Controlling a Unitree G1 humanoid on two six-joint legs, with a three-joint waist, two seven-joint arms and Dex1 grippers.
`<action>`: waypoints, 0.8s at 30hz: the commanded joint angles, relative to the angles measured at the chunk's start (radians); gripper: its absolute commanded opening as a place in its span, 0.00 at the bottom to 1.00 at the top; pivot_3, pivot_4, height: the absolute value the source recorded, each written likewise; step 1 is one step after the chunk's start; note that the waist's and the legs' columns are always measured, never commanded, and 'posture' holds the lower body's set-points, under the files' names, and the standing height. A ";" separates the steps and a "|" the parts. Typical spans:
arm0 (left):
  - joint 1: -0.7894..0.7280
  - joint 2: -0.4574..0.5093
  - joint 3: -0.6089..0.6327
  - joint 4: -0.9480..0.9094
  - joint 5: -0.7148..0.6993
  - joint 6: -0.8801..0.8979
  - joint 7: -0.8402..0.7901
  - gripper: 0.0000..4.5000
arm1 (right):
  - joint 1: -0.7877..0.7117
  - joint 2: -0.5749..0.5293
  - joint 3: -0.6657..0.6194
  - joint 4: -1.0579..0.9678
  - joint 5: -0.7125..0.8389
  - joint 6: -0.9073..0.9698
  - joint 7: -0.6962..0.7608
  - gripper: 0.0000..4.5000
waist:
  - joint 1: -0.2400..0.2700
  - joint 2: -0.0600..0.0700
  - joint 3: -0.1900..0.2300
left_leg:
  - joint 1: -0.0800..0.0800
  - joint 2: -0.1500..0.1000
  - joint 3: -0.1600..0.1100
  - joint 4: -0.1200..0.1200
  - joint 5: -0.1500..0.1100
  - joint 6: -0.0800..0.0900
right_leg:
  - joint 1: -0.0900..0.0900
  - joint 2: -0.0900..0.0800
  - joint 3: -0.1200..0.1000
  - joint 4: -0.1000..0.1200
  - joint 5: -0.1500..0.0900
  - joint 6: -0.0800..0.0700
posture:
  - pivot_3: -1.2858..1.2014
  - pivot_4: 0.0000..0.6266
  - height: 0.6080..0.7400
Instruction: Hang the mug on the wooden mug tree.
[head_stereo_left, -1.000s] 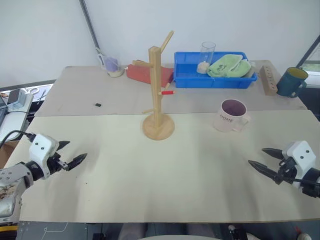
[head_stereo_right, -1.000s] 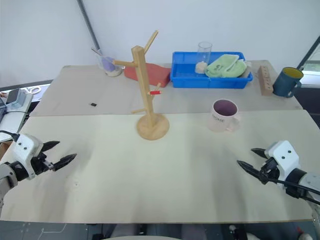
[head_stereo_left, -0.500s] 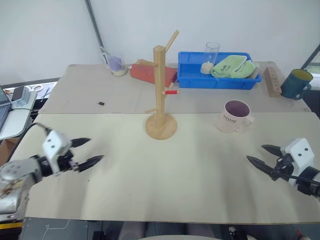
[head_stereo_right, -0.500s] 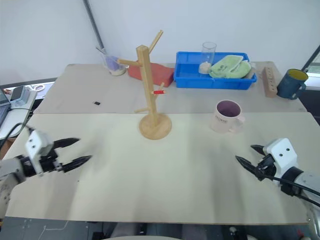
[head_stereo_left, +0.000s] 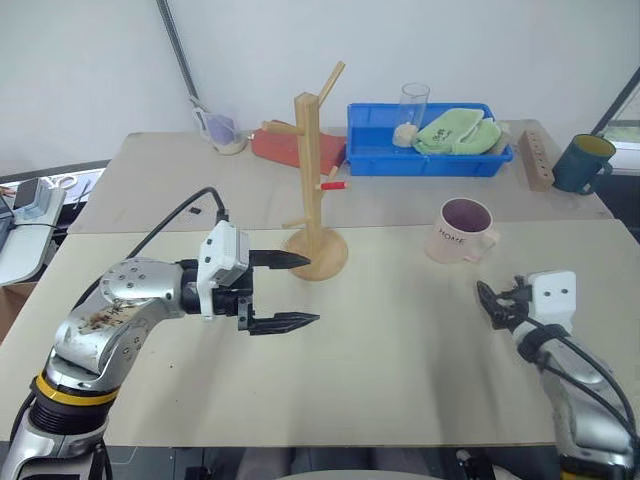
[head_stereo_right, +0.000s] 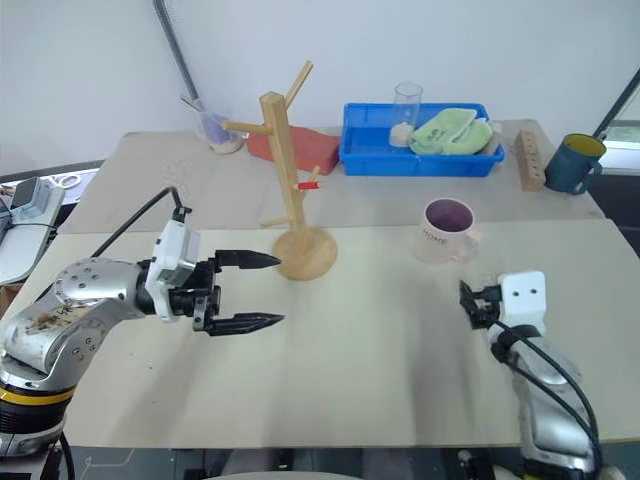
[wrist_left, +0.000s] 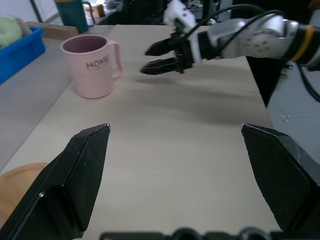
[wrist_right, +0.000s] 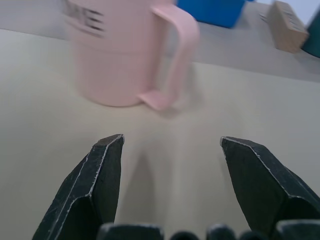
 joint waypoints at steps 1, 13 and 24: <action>-0.012 -0.001 -0.004 0.007 0.019 -0.040 -0.024 1.00 | -0.057 0.000 -0.009 0.041 -0.022 -0.052 -0.035 0.77 | 0.001 0.000 0.000 | 0.000 0.000 0.000 0.000 0.001 0.002 | 0.000 0.001 0.002 0.000 0.000 0.000 | 0.52 0.24 0.86; -0.030 -0.007 -0.015 0.028 0.044 -0.044 -0.024 1.00 | -0.176 0.023 -0.025 0.151 0.031 -0.060 -0.036 0.77 | 0.001 0.000 0.000 | -0.001 0.001 -0.003 0.000 0.002 0.003 | 0.001 0.009 0.011 0.001 0.000 0.000 | 0.52 0.24 0.86; -0.080 -0.001 -0.016 0.032 0.039 -0.003 -0.008 1.00 | -0.280 0.035 0.007 0.315 0.019 -0.112 -0.040 0.71 | -0.004 0.000 0.000 | -0.001 0.001 -0.004 0.000 0.003 0.004 | 0.001 0.011 0.012 0.002 0.000 0.000 | 0.52 0.24 0.86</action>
